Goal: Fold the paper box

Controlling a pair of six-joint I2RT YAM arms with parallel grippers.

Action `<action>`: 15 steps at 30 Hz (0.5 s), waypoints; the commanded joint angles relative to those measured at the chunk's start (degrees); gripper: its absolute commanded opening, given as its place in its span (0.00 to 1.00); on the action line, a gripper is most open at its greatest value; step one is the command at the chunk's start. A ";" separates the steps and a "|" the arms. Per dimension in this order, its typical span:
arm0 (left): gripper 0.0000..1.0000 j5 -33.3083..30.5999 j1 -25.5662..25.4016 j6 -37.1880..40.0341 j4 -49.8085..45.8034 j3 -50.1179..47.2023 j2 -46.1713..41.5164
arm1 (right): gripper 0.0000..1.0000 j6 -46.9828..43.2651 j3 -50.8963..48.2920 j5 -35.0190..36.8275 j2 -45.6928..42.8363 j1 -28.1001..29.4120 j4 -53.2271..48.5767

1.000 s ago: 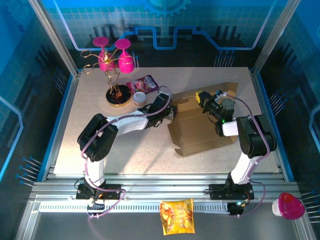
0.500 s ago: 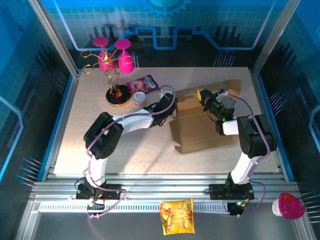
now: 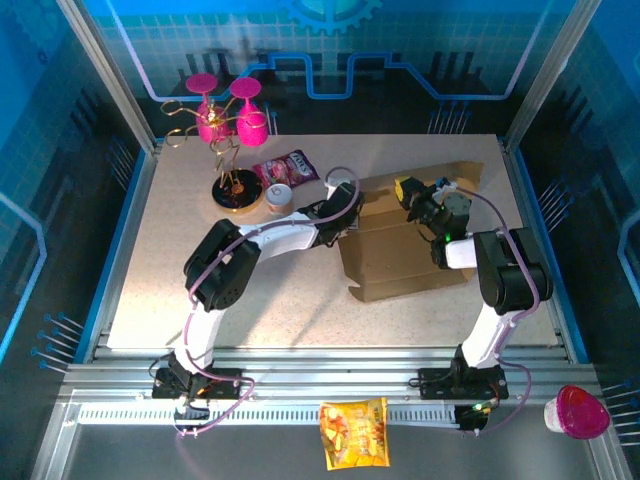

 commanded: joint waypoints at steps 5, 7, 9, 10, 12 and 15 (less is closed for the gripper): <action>0.05 -3.16 0.16 -2.50 -6.31 1.80 4.65 | 0.00 1.54 1.80 -3.64 1.07 0.11 0.77; 0.00 -4.60 0.11 -3.42 -6.85 2.02 4.78 | 0.00 1.50 2.08 -3.48 1.10 0.15 0.34; 0.00 -5.50 0.15 -3.64 -7.11 2.37 4.95 | 0.00 1.58 2.04 -3.20 1.08 0.17 0.20; 0.00 -5.69 0.22 -3.58 -7.20 2.62 5.08 | 0.00 1.66 2.08 -3.19 1.19 0.27 0.28; 0.00 -5.76 0.21 -3.31 -7.54 3.32 5.48 | 0.00 1.88 2.09 -3.07 1.53 0.22 0.55; 0.15 -5.48 0.44 -3.20 -8.30 4.46 6.19 | 0.00 2.07 2.09 -2.92 1.52 0.13 0.34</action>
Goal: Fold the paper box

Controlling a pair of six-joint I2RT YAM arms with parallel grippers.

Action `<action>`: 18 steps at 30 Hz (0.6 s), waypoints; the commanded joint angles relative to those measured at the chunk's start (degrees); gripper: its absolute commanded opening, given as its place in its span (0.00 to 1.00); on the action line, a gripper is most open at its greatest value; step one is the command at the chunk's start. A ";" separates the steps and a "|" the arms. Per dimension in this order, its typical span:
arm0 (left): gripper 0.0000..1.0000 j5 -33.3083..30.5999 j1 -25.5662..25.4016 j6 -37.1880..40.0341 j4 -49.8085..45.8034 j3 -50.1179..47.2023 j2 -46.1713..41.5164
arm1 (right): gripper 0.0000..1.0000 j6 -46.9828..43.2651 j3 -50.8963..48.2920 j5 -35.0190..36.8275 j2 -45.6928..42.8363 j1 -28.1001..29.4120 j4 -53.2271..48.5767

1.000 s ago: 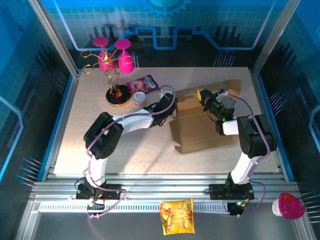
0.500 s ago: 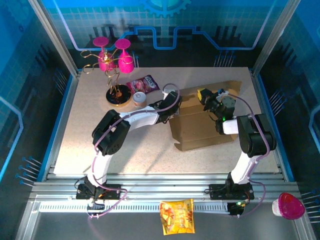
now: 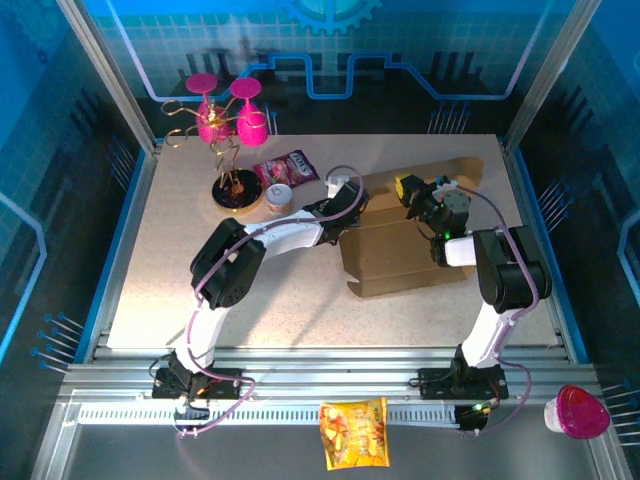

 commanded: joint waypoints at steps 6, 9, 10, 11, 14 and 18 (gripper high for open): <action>0.36 0.83 1.44 -1.34 -6.46 2.60 5.27 | 0.00 1.63 1.15 -3.58 0.95 0.17 0.54; 0.36 1.35 2.06 -1.90 -6.80 3.52 6.32 | 0.00 2.00 1.52 -3.49 1.22 0.24 0.68; 0.35 1.58 2.25 -2.12 -6.86 3.77 6.57 | 0.00 2.00 1.56 -3.46 1.23 0.20 0.59; 0.31 1.78 2.49 -2.43 -6.82 3.95 6.94 | 0.00 1.94 1.70 -3.48 1.29 0.15 0.44; 0.14 1.59 2.97 -3.25 -6.65 4.06 7.33 | 0.00 2.00 2.08 -3.50 1.40 0.14 0.08; 0.00 -0.41 3.13 -3.85 -8.56 5.08 7.83 | 0.00 1.90 2.28 -3.58 1.79 0.15 0.11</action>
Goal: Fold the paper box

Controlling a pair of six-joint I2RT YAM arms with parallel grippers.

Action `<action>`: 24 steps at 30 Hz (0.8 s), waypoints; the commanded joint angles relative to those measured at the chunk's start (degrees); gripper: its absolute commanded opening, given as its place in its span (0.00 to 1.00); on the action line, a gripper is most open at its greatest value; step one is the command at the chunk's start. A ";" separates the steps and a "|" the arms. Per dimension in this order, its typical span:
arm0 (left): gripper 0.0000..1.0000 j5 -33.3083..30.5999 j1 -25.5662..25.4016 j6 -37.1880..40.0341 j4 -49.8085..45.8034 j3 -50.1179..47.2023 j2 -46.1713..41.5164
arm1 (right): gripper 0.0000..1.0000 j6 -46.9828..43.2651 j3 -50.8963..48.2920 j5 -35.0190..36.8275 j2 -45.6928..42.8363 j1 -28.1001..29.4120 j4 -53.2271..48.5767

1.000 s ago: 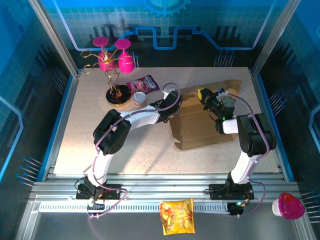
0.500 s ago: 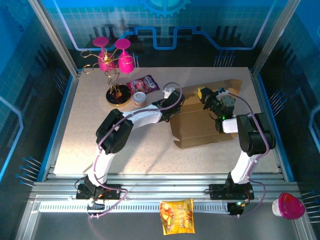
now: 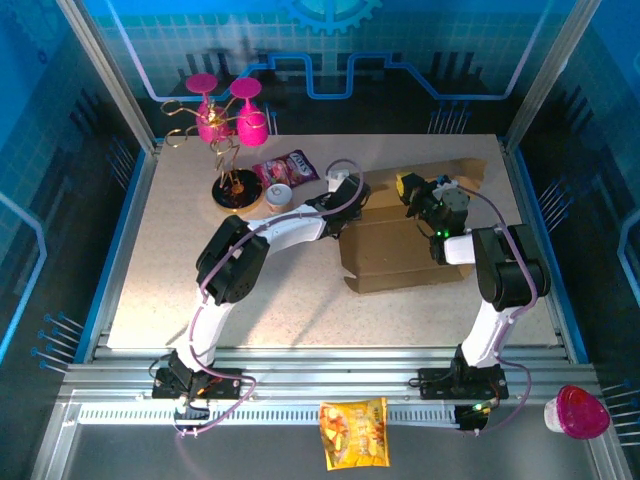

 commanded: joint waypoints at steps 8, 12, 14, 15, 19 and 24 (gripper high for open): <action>0.00 -3.38 2.68 -3.52 -9.32 -1.20 2.58 | 0.05 -0.57 0.61 -3.30 -0.95 0.17 -0.81; 0.00 -4.09 2.86 -0.68 -8.55 -2.75 0.23 | 0.28 -4.48 1.03 -0.90 -6.12 0.14 -8.62; 0.00 -3.90 3.05 1.21 -7.78 -3.40 -0.85 | 0.39 -6.23 1.67 0.33 -8.85 0.13 -13.19; 0.00 -3.99 3.14 2.26 -7.51 -3.63 -1.44 | 0.43 -6.93 1.98 0.98 -10.23 0.13 -15.52; 0.00 -3.73 3.41 6.26 -6.87 -4.12 -3.61 | 0.55 -10.06 3.76 3.38 -16.12 -0.04 -25.46; 0.00 -1.21 4.90 8.72 -9.10 -3.59 -7.79 | 0.58 -19.73 11.48 9.11 -28.13 -1.46 -56.26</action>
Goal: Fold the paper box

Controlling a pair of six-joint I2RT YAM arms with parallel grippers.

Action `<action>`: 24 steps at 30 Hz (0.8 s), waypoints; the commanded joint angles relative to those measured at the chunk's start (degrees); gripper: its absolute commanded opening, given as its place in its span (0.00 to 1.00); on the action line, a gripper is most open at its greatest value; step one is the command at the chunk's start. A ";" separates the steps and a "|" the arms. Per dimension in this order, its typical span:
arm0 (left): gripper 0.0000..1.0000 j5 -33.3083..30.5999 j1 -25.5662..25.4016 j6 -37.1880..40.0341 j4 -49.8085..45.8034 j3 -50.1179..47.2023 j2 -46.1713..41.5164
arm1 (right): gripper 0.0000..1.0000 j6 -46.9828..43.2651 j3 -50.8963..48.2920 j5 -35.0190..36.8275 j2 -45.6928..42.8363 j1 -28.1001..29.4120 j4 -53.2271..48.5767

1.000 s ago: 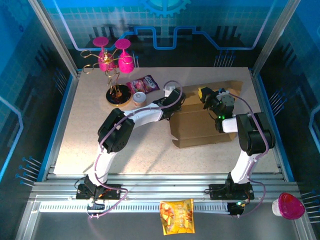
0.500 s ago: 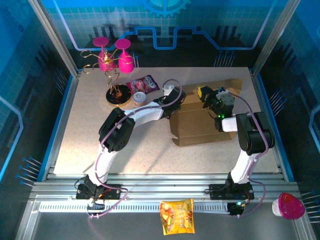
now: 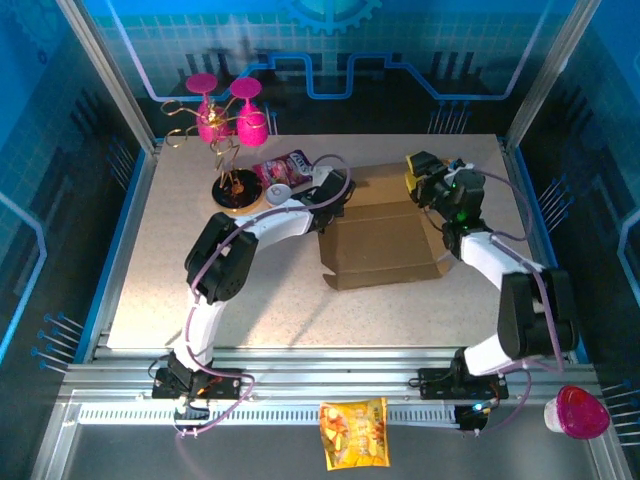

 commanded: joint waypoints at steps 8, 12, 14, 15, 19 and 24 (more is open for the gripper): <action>0.00 7.70 3.10 6.60 -11.35 2.31 -9.97 | 0.54 -27.34 22.96 3.50 -7.31 -8.28 -51.79; 0.00 11.92 4.03 6.37 -15.85 4.97 -11.02 | 0.49 -32.06 28.25 1.57 -3.89 -8.76 -57.34; 0.00 13.35 4.21 5.59 -19.23 7.22 -11.02 | 0.48 -34.18 31.48 1.24 -1.45 -8.03 -60.40; 0.00 13.98 4.18 5.59 -20.00 7.90 -11.11 | 0.47 -35.15 32.92 0.91 -0.43 -7.90 -61.76; 0.00 15.95 4.18 5.41 -21.61 8.92 -12.08 | 0.46 -38.35 36.45 -0.73 3.73 -7.50 -63.98; 0.00 17.20 4.27 5.42 -22.79 9.28 -12.96 | 0.47 -39.93 37.83 -2.27 6.03 -7.24 -65.44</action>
